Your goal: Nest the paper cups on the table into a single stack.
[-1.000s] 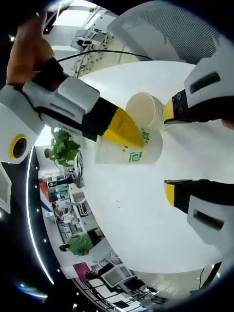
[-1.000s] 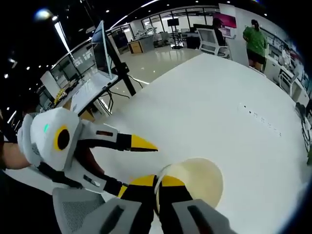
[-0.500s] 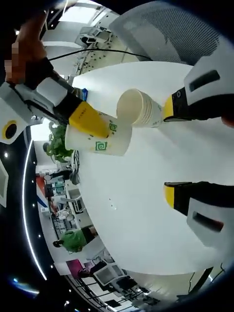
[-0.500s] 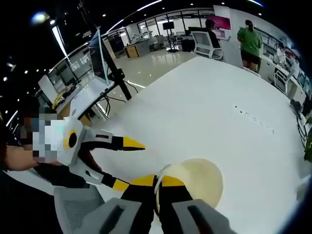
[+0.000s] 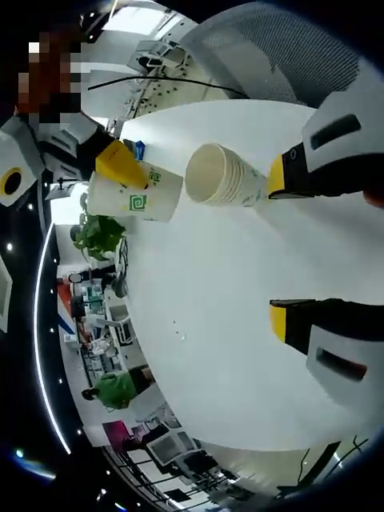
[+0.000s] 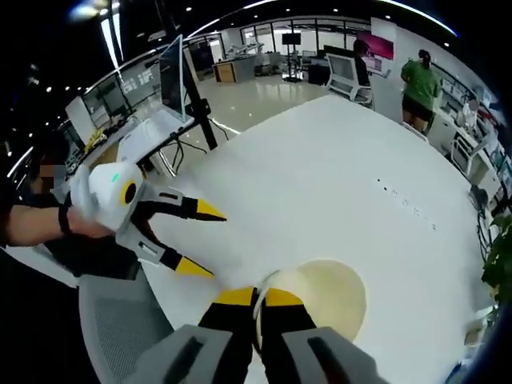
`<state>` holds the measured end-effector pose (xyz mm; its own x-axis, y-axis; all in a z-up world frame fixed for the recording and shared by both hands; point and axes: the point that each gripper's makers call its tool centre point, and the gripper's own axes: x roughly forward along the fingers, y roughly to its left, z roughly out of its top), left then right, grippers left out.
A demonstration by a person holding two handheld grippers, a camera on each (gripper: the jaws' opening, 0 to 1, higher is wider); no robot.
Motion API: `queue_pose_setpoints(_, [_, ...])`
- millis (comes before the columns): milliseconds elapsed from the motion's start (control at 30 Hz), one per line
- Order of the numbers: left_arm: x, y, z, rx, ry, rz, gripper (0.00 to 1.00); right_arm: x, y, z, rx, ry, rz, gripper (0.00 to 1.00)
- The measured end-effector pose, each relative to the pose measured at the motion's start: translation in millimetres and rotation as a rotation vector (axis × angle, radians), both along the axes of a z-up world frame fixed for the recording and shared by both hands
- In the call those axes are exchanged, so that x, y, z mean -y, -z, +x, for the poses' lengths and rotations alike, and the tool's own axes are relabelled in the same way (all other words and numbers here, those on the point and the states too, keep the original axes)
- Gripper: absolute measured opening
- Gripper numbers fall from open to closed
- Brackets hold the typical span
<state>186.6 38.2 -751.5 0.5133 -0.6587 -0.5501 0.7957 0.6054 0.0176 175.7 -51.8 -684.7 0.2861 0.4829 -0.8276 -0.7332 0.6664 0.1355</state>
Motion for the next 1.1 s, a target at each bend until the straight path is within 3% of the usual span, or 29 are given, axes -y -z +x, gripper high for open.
queue_pose_setpoints(300, [-2.7,-3.1,1.7,0.0,-0.01,0.002,0.49,11.2,4.9,-8.8,-0.014,-0.029,-0.015,0.0])
queue_pose_setpoints(400, [0.7,-7.9,-2.9,0.0,-0.009,0.0,0.49,10.5,6.6,-18.7,-0.03,-0.046,-0.016,0.0])
queue_pose_setpoints(433, [-3.3,0.9,3.6,0.001,-0.008,0.0,0.49,10.3,8.3,-19.7,-0.033,-0.051,-0.018,0.0])
queue_pose_setpoints(533, [-0.4,0.7,-0.3,-0.007,-0.005,-0.006,0.49,8.7,12.8,-26.8,-0.045,-0.068,-0.023,0.0])
queue_pose_setpoints(600, [2.2,-0.2,-4.5,-0.011,-0.003,-0.004,0.5,8.4,20.0,-21.6,-0.054,-0.076,-0.024,0.0])
queue_pose_setpoints(833, [1.2,6.6,-2.1,-0.017,-0.01,-0.007,0.51,2.5,22.2,-32.9,-0.062,-0.112,-0.037,0.0])
queue_pose_setpoints(1100, [3.6,-1.0,-5.7,-0.019,-0.022,-0.017,0.51,-4.0,29.4,-36.5,-0.067,-0.147,-0.065,0.0])
